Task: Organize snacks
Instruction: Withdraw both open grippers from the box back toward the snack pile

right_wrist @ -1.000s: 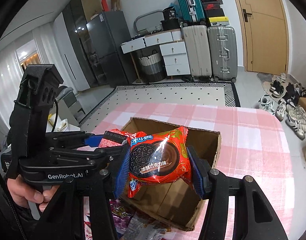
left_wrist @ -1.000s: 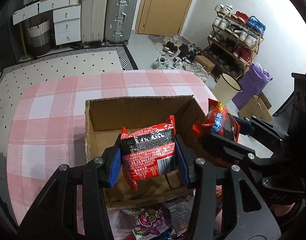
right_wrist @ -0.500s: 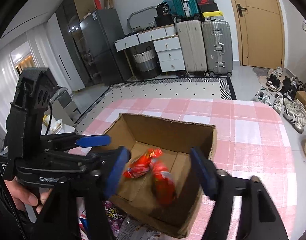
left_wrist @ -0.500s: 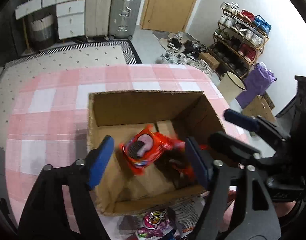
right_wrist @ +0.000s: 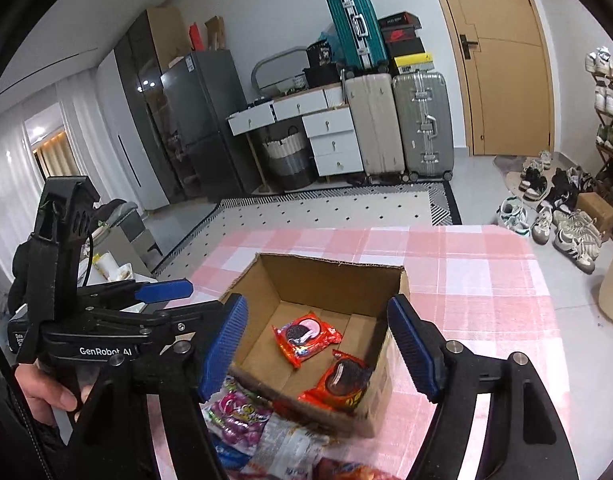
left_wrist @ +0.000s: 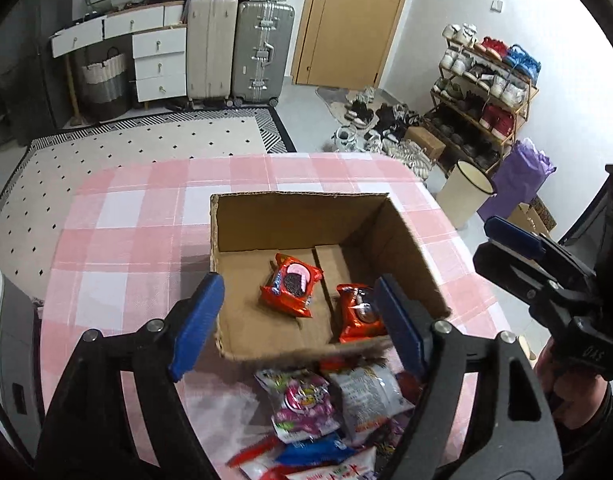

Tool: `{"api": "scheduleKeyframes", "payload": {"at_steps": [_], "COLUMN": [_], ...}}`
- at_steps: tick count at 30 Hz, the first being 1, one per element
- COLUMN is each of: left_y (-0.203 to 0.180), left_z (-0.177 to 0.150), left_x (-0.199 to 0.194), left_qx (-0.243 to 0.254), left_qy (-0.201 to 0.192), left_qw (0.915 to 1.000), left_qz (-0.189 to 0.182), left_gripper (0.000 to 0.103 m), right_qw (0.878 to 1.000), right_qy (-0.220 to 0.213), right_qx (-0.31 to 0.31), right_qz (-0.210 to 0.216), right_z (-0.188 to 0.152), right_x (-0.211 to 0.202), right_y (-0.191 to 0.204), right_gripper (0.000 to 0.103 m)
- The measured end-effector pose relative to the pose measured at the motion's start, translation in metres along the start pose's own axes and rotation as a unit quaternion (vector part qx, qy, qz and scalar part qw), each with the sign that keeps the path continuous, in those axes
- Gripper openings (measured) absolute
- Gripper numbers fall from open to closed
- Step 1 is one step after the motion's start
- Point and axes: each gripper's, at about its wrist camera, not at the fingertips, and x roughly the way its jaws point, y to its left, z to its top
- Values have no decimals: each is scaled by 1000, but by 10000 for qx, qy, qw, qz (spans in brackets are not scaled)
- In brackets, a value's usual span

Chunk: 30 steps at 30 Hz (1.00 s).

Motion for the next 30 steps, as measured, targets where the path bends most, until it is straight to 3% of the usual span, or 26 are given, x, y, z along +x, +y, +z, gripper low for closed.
{"api": "scheduleKeyframes", "payload": {"at_steps": [6,9,21,24,30], "left_y": [-13,-18,-38,-40,-45], "left_z": [-18,-31,-80,-91,-118], "left_x": [-37,-55,-123,-139,-170], "left_qx": [21,27,78,38,-21], "left_qy": [-169,-243,-583,-712,-895], "left_qw": [9999,9997,9982,9974,9960], "left_qz": [14,25,120,65,20], "left_gripper": [81,83,90,102,102], "right_qw": [9997,9993,9986,9982,9976], "right_qy": [-204,-330,-466,-510,-584], "right_qx": [-21,-139,-235,-303,-380], "right_qz": [119,60,84,75,11], "right_z": [-9,-18,-50,-58,-76], "right_x": [-39,-61,-115,-129,-157], "right_y": [17,30,65,74,92], "right_gripper": [80,93,99,99,99]}}
